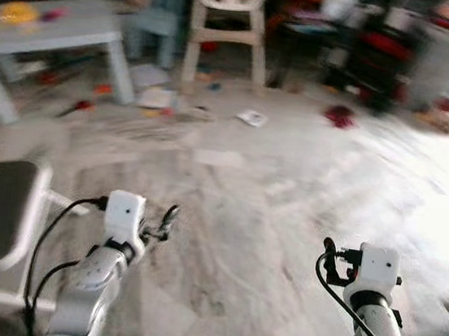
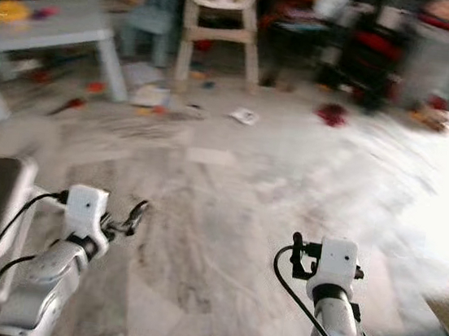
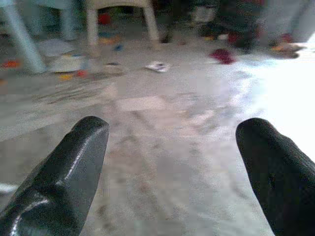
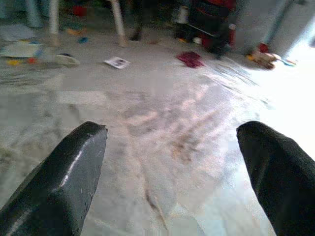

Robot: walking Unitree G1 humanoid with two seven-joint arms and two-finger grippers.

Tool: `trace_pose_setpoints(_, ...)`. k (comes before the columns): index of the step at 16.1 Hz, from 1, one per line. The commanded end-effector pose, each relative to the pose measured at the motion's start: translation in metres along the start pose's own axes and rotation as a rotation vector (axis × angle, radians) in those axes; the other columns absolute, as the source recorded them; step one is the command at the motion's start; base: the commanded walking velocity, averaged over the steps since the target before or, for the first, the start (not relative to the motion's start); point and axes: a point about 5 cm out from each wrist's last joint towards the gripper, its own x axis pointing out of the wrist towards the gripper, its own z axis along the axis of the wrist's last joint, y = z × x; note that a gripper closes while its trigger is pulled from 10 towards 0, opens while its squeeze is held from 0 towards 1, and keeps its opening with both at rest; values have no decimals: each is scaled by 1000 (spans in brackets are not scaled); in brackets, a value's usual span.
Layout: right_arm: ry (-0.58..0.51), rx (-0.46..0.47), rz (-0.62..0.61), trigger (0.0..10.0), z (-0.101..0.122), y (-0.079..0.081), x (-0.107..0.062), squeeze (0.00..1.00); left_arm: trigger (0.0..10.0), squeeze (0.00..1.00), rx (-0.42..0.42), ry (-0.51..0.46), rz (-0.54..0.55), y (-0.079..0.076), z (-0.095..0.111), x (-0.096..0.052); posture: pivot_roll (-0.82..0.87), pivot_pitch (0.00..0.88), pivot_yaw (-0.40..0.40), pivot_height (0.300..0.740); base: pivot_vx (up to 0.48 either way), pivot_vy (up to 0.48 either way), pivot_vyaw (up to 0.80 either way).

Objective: Move the pillow to the sofa

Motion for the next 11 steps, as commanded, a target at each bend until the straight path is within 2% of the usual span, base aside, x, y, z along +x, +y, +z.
trace_pose_setpoints(1,-16,8,-13,10000,6,0,6,0,10000,0,5,-48,-21,0,12,5,12,0,-3,740,0,0,-800)
trace_pose_setpoints(2,-21,8,-16,10000,8,0,8,0,10000,0,22,-69,-28,-1,17,8,10,0,-4,740,0,0,-800)
trace_pose_setpoints(3,-24,11,-15,10000,10,1,10,0,10000,0,6,-74,-26,-1,18,11,6,0,-2,740,0,0,-800)
trace_pose_setpoints(11,-43,7,-34,10000,12,-1,11,0,10000,0,22,-68,-75,-12,18,16,-12,0,4,740,0,0,-800)
